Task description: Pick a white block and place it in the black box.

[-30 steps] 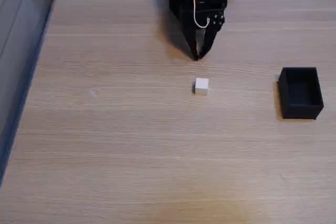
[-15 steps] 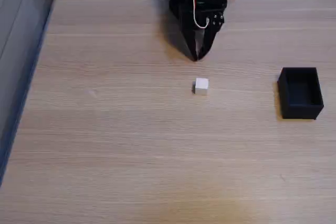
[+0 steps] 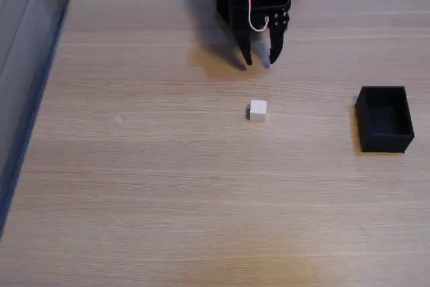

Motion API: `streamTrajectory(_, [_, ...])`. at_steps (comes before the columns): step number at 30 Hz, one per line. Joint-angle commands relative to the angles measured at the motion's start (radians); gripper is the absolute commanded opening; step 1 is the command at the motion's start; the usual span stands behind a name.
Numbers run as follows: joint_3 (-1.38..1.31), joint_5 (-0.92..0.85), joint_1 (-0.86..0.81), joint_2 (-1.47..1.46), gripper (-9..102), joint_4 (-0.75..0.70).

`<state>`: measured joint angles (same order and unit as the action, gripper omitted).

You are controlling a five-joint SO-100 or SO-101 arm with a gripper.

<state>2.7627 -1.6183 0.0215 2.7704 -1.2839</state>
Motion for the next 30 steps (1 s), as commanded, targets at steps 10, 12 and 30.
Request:
streamTrajectory(10, [-0.143,0.048,-0.023,-0.313,29,0.218])
streamTrajectory(12, [-0.153,0.031,-0.037,-0.342,30,0.233])
streamTrajectory(30, [-0.296,0.005,-0.094,-0.634,31,0.414])
